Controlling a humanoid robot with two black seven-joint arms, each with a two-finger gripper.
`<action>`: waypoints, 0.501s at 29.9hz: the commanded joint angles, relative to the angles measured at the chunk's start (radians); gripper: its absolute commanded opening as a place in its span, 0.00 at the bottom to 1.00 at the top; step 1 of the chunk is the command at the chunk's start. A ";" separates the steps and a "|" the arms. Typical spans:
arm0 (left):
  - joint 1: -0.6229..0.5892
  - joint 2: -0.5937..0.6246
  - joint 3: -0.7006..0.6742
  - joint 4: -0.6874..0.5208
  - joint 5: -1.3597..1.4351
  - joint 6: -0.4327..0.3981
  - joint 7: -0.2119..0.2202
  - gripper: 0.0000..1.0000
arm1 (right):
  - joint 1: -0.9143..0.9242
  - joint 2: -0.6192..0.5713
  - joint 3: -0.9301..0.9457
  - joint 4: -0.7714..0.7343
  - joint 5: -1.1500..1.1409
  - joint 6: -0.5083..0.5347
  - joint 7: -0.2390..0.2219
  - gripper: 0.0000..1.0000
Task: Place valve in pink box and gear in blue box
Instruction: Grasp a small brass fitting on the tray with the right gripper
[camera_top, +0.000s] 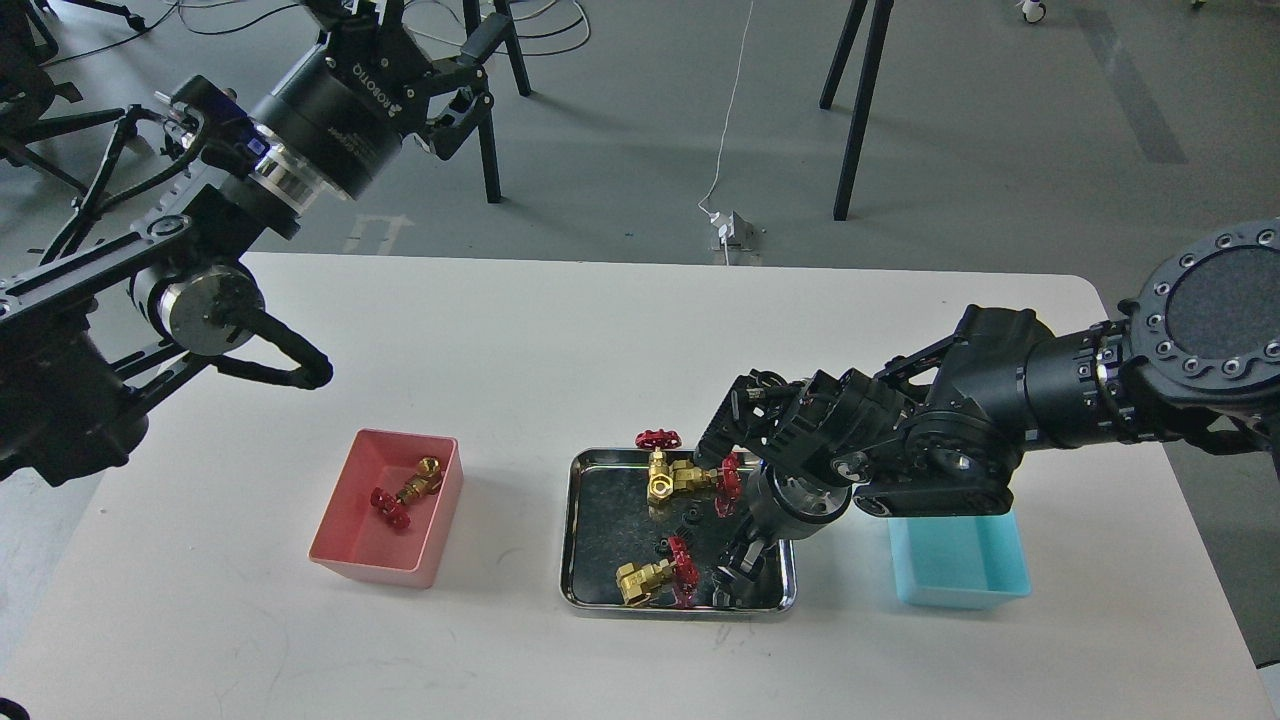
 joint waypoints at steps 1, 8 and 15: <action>0.008 -0.004 -0.002 0.000 0.001 -0.001 0.000 0.83 | -0.012 0.000 0.000 -0.007 0.001 -0.007 0.002 0.53; 0.008 -0.006 -0.002 0.001 0.001 -0.001 0.000 0.83 | -0.021 0.000 0.000 -0.004 0.007 -0.010 0.006 0.53; 0.010 -0.010 -0.002 0.003 0.001 -0.001 0.000 0.83 | -0.032 0.000 0.002 -0.004 0.008 -0.011 0.008 0.53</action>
